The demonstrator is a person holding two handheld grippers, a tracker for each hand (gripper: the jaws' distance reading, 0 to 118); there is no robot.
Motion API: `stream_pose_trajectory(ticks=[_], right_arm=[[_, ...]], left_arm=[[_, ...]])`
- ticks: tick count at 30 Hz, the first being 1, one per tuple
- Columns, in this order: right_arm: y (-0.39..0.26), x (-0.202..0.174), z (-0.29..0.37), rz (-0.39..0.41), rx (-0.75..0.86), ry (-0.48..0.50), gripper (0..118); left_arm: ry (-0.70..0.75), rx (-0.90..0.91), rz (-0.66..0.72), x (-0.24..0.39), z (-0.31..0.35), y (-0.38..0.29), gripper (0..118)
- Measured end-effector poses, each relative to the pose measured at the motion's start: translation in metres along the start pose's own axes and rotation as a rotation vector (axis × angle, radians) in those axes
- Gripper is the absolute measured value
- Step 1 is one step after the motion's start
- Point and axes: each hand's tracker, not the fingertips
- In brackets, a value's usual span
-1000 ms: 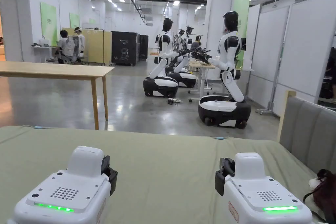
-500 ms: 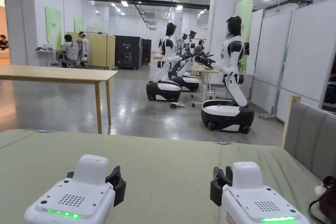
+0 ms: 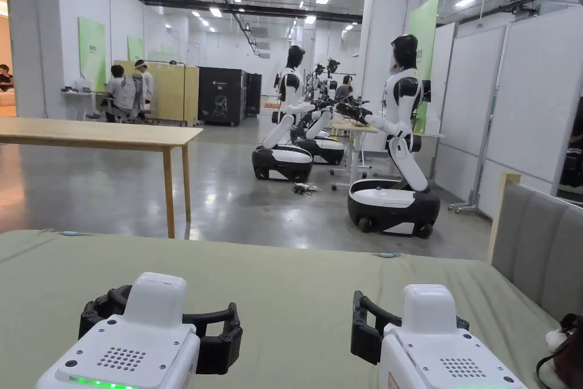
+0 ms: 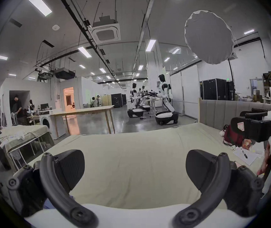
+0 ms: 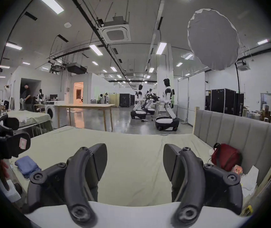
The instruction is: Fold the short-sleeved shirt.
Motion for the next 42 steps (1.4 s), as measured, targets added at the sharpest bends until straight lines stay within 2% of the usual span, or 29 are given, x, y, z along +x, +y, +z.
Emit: stream_pose_trajectory(ticks=[3,6,9,11,18,24,37,42], right_arm=[[0.006,-0.004,-0.001,-0.037,-0.034,-0.004,78],[0.014,-0.011,-0.003,-0.061,-0.127,-0.062,78],[0.022,-0.018,-0.007,-0.049,-0.191,-0.134,78],[0.024,-0.021,-0.008,-0.041,-0.202,-0.143,78],[0.016,-0.016,-0.015,-0.069,-0.195,-0.125,78],[0.023,-0.008,0.000,-0.128,-0.131,-0.048,78],[0.025,-0.017,0.011,-0.055,-0.102,-0.030,78],[0.026,-0.023,0.009,-0.006,-0.095,-0.071,78]], left_arm=[[0.008,0.003,-0.002,0.000,0.000,-0.001,118],[0.009,0.008,0.013,-0.003,0.002,-0.001,118],[0.009,0.006,0.018,-0.004,0.001,0.000,118],[0.009,0.006,0.015,-0.003,0.001,0.001,118],[0.009,-0.002,0.019,-0.002,-0.001,-0.001,118],[0.009,-0.002,0.023,-0.003,-0.002,0.000,118],[0.005,0.008,0.023,0.000,0.000,0.005,118],[0.006,0.009,0.030,-0.002,-0.001,0.006,118]])
